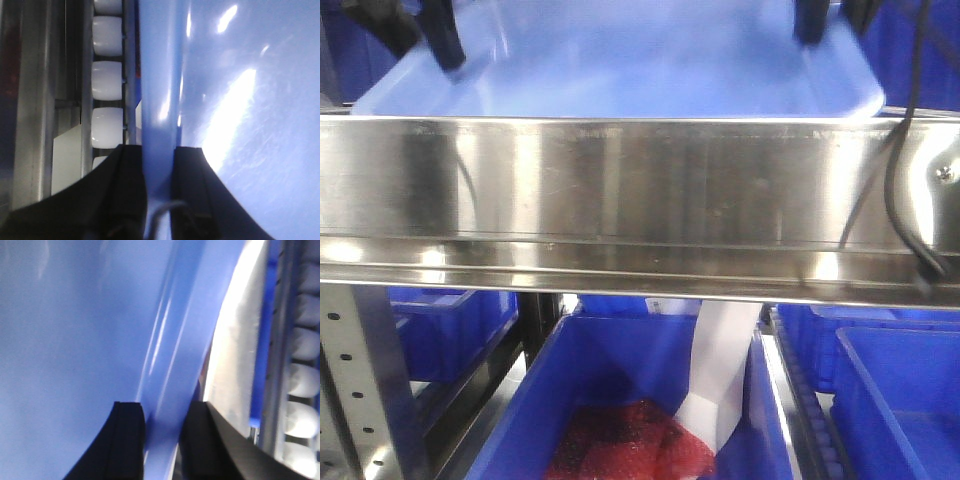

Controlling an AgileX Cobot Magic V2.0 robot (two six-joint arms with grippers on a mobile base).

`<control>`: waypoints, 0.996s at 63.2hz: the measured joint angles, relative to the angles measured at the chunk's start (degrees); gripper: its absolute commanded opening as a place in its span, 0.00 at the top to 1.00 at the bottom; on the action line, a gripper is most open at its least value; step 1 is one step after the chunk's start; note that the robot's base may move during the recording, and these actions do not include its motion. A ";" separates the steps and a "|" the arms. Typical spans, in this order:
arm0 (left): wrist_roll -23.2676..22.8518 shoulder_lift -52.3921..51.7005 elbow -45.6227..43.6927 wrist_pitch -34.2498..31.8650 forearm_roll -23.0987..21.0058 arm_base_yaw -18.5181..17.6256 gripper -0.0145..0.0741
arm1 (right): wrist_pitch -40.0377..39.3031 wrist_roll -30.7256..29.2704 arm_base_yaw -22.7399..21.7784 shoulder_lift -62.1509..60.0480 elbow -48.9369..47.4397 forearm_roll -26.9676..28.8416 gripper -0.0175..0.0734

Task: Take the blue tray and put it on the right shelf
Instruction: 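Extend both grippers to carry the tray over the shelf surface, then lower the tray onto the shelf and open both grippers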

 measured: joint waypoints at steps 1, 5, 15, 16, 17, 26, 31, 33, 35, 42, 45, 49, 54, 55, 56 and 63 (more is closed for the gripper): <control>0.14 0.15 0.00 0.00 0.00 0.00 0.81 | 0.00 0.11 0.00 0.24 0.00 0.00 0.78; 0.78 0.50 -0.02 0.00 0.00 0.00 0.70 | 0.12 0.11 -0.14 0.83 -0.04 0.03 0.75; 2.48 0.71 -0.02 -0.34 0.12 0.04 0.39 | -0.12 0.11 -0.26 1.10 -0.25 1.67 0.38; 2.48 0.71 -0.02 -0.46 -0.07 0.04 0.36 | -0.21 0.11 -0.26 1.10 -0.37 1.83 0.30; 2.48 0.71 -0.02 -0.57 -0.21 0.04 0.32 | -0.21 -0.07 -0.26 1.10 -0.37 1.95 0.25; 2.84 0.71 -0.15 -2.31 -2.16 -0.17 0.22 | -0.74 -0.97 -0.05 1.22 -0.47 4.05 0.16; 2.84 0.71 -0.25 -2.43 -2.57 -0.29 0.22 | -0.88 -1.23 0.00 1.22 -0.61 4.68 0.16; 2.84 0.71 -0.25 -2.43 -2.57 -0.40 0.22 | -0.88 -1.23 0.00 1.22 -0.68 4.82 0.16; 2.84 0.71 -0.25 -2.43 -2.57 -0.40 0.22 | -0.88 -1.33 0.00 1.22 -0.74 4.82 0.16; 2.84 0.71 -0.36 -2.43 -1.87 -0.40 0.23 | -0.74 -1.33 -0.11 1.22 -0.74 4.41 0.16; 2.84 0.38 -0.36 -2.31 -1.42 -0.40 0.23 | -0.61 -1.33 -0.23 0.96 -0.74 3.75 0.16; 2.84 -0.21 -0.36 -1.74 -0.73 -0.40 0.23 | -0.61 -1.33 -0.23 0.35 -0.74 3.43 0.16; 2.84 -1.68 -0.36 -1.04 -0.49 -0.40 0.28 | -0.43 -1.33 -0.23 -1.19 -0.74 3.20 0.19; 2.95 -2.05 -0.36 -0.90 -0.49 -0.40 0.29 | -0.49 -1.44 -0.23 -1.52 -0.74 3.20 0.21; 2.93 -2.42 -0.36 -0.74 -0.49 -0.40 0.31 | -0.38 -1.44 -0.23 -1.91 -0.74 3.20 0.22; 4.31 -6.73 -0.12 0.53 -0.24 -0.97 0.49 | -0.18 -2.27 0.02 -5.57 -0.74 2.99 0.39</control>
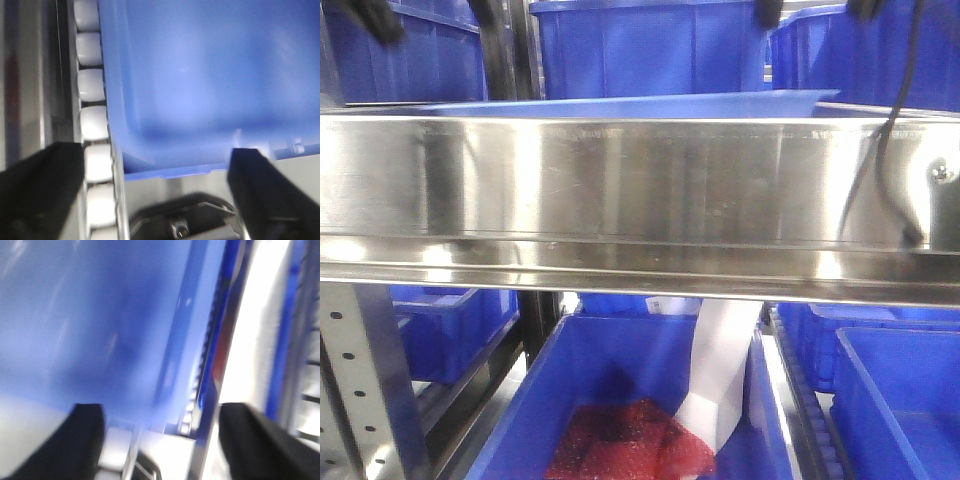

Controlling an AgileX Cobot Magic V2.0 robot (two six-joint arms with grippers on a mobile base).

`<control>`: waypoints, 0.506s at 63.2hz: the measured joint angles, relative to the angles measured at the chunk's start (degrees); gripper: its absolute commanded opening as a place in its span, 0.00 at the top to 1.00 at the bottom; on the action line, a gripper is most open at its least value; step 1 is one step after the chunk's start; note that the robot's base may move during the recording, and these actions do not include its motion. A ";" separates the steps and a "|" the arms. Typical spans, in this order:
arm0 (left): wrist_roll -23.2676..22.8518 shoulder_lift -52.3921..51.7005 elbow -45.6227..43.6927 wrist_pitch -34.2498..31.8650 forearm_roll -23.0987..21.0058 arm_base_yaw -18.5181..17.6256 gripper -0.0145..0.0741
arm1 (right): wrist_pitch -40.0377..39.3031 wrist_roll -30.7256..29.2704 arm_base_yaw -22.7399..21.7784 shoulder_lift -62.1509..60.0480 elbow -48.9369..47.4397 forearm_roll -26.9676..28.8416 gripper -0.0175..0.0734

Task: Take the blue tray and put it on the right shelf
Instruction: 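Lower the tray onto the shelf and open both grippers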

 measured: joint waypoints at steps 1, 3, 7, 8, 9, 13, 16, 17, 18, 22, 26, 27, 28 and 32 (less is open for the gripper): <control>0.28 -0.71 0.15 0.00 0.00 -0.21 0.51 | 0.00 -0.09 0.17 -0.53 0.00 0.00 0.42; 0.84 -2.26 0.60 0.00 0.12 -0.49 0.56 | 0.00 -0.37 0.39 -1.96 0.48 -0.12 0.48; 1.47 -6.73 2.71 -0.79 0.12 -1.60 0.66 | -0.49 -0.63 0.83 -4.51 1.64 -0.12 0.60; 1.56 -8.18 3.60 -1.18 0.12 -1.98 0.69 | -0.78 -0.78 1.11 -5.50 2.24 -0.12 0.64; 1.60 -9.17 4.26 -1.51 0.12 -2.22 0.71 | -1.13 -0.97 1.25 -6.53 2.96 -0.12 0.66; 2.10 -14.31 8.22 -3.60 0.00 -3.41 0.81 | -2.27 -1.62 1.83 -9.91 5.58 -0.12 0.76; 2.68 -18.01 11.64 -5.25 -0.23 -4.07 0.87 | -3.34 -1.95 2.27 -12.67 8.52 -0.12 0.78; 2.68 -19.07 12.68 -5.80 -0.23 -4.23 0.89 | -3.86 -2.08 2.41 -13.94 9.32 -0.12 0.78; 2.68 -20.16 13.77 -6.34 -0.23 -4.39 0.90 | -4.24 -2.09 2.56 -14.81 10.15 -0.12 0.78; 2.68 -25.56 19.55 -8.88 -0.23 -5.03 0.89 | -6.03 -2.44 3.02 -19.32 14.68 -0.21 0.78; 2.68 -31.59 26.21 -11.59 -0.23 -5.44 0.89 | -8.04 -2.59 3.12 -24.17 20.30 -0.21 0.78; 2.68 -32.70 27.43 -12.06 -0.23 -5.57 0.89 | -8.71 -2.59 3.12 -25.70 21.37 -0.21 0.78; 2.68 -34.42 29.27 -12.83 -0.23 -5.57 0.89 | -9.16 -2.67 3.12 -26.73 23.01 -0.21 0.78; 2.68 -40.28 35.32 -15.68 -0.23 -5.57 0.89 | -11.75 -2.67 3.12 -32.22 28.68 -0.21 0.78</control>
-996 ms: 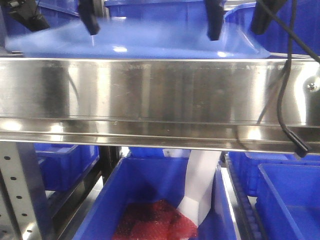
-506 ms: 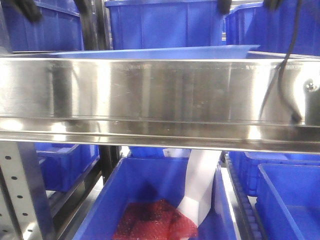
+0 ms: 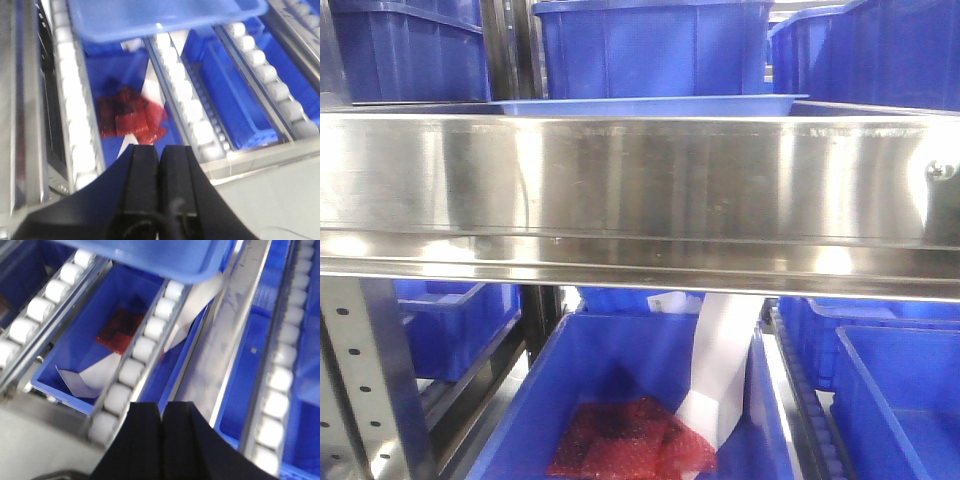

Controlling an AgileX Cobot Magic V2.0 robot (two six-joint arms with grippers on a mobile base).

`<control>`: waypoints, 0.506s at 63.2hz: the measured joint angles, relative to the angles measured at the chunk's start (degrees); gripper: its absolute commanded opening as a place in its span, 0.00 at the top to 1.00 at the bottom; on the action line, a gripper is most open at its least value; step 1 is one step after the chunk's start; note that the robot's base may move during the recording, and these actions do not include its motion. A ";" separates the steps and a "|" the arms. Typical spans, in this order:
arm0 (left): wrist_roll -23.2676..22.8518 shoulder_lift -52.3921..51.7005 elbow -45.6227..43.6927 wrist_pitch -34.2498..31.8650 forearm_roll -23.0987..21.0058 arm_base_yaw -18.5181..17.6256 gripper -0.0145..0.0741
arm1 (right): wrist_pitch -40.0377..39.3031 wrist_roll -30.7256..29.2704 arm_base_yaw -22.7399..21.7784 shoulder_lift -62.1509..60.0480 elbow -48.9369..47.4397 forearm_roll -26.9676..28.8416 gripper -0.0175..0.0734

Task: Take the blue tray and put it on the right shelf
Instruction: 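Lower the tray onto the shelf and open both grippers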

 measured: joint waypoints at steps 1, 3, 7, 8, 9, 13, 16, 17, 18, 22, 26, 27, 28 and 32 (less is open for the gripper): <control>0.00 -1.80 1.79 -0.98 0.00 0.00 0.89 | -0.83 0.00 0.00 -1.74 1.14 0.00 0.78; 0.00 -4.77 4.77 -2.69 0.00 0.00 0.89 | -2.31 -0.04 0.00 -4.69 4.05 0.00 0.78; 0.00 -10.70 10.47 -6.23 0.00 0.00 0.89 | -5.62 -0.04 0.00 -10.82 9.80 0.00 0.78; 0.00 -11.85 11.57 -6.93 0.00 0.00 0.89 | -6.77 -0.14 0.00 -12.65 11.53 0.00 0.78; 0.00 -13.57 13.20 -7.90 0.00 0.00 0.89 | -7.52 -0.26 0.00 -13.89 12.68 0.00 0.78; 0.32 -18.98 18.27 -10.49 0.00 -0.09 0.89 | -11.19 -0.78 0.00 -20.09 18.43 -0.13 0.78; 0.32 -23.11 21.43 -11.89 0.00 -0.12 0.89 | -13.91 -1.53 0.00 -24.94 22.93 -0.16 0.78; 0.32 -24.08 22.70 -12.25 0.00 -0.12 0.89 | -14.79 -1.92 0.00 -26.75 24.56 -0.25 0.78; 0.32 -25.45 23.52 -12.46 0.00 -0.12 0.89 | -15.37 -2.19 0.00 -27.97 25.61 -0.25 0.78; 0.32 -29.55 27.20 -12.98 0.00 -0.12 0.89 | -18.17 -3.63 0.00 -33.98 30.57 -0.25 0.78; 0.56 -33.35 30.89 -13.27 0.00 -0.12 0.89 | -21.19 -5.52 0.00 -40.65 36.15 -0.28 0.78; 0.82 -34.00 31.45 -13.44 0.00 -0.12 0.89 | -21.67 -5.75 0.00 -41.71 37.05 -0.38 0.78; 1.19 -34.94 32.26 -13.78 0.00 -0.12 0.89 | -22.40 -6.02 0.00 -43.26 38.32 -0.38 0.78; 3.11 -37.82 34.58 -15.16 0.00 -0.12 0.89 | -24.59 -6.64 0.00 -47.99 42.05 -0.38 0.78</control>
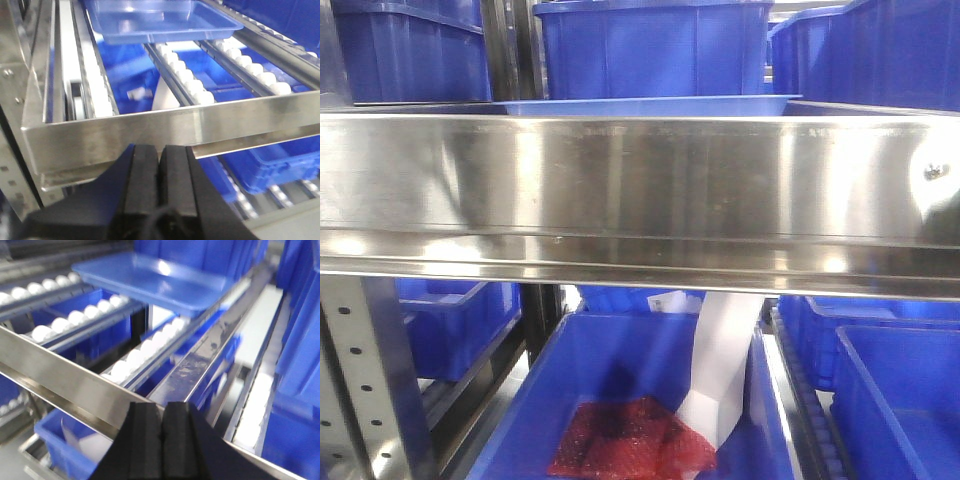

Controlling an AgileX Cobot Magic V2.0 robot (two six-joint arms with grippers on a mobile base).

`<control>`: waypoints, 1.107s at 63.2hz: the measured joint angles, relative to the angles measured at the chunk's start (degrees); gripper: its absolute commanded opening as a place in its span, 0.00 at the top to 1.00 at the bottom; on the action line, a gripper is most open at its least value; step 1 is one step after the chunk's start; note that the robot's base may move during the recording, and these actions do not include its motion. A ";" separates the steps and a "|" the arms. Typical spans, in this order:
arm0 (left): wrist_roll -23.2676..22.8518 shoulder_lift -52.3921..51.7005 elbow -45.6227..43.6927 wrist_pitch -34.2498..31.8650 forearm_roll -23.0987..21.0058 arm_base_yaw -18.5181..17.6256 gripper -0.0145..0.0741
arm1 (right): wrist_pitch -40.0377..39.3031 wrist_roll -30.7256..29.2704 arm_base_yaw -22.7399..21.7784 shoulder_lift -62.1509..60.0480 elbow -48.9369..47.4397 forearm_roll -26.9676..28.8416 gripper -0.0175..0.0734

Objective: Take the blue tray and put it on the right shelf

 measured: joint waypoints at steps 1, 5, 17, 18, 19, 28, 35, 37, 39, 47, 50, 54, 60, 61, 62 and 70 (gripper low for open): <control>0.54 -0.80 0.56 -0.54 0.00 0.00 0.89 | -0.40 -0.13 0.00 -0.83 0.97 0.00 0.78; 2.01 -3.03 2.04 -2.61 0.00 0.00 0.89 | -1.90 -0.50 0.00 -4.24 3.31 0.00 0.78; 2.89 -5.05 2.89 -5.04 -0.75 0.00 0.89 | -3.20 -0.74 0.00 -6.83 5.83 0.00 0.78; 2.89 -5.05 2.98 -5.04 -0.75 0.00 0.89 | -3.20 -0.74 0.00 -6.83 5.83 0.00 0.78; 2.89 -5.05 2.98 -5.04 -0.79 0.00 0.89 | -3.20 -0.74 0.00 -6.83 5.83 0.00 0.78; 3.03 -5.05 2.98 -5.04 -0.91 0.00 0.89 | -3.28 -0.74 0.00 -6.83 5.83 0.00 0.78; 3.03 -5.05 2.98 -5.13 -1.01 0.00 0.89 | -3.41 -0.74 0.00 -6.83 5.83 0.00 0.78; 3.03 -5.05 2.98 -5.13 -1.01 0.00 0.89 | -3.41 -0.78 0.00 -6.83 5.83 0.00 0.78; 3.03 -5.05 2.98 -5.13 -1.01 0.00 0.89 | -3.44 -0.78 0.00 -6.83 5.83 0.00 0.78; 3.03 -5.05 2.98 -5.13 -1.01 0.00 0.89 | -3.54 -0.78 0.00 -6.83 5.83 0.00 0.78; 3.03 -5.69 3.01 -5.01 -0.37 0.77 0.89 | -3.54 -0.78 0.00 -6.83 5.83 0.00 0.78; 3.03 -7.23 3.40 -4.70 0.45 3.63 0.89 | -3.54 -0.78 0.00 -6.83 5.83 0.00 0.78; 3.03 -11.16 5.67 -4.70 0.67 9.55 0.89 | -3.54 -0.78 0.00 -6.83 5.83 0.00 0.78; 3.03 -12.09 6.16 -4.70 0.67 10.40 0.89 | -3.54 -0.78 0.00 -6.83 5.83 0.00 0.78; 3.03 -12.73 6.98 -4.70 0.71 11.69 0.89 | -3.54 -0.78 0.00 -6.83 5.83 0.00 0.78; 3.03 -19.33 14.08 -5.22 0.42 19.66 0.89 | -3.54 -0.89 0.00 -6.83 5.83 0.00 0.78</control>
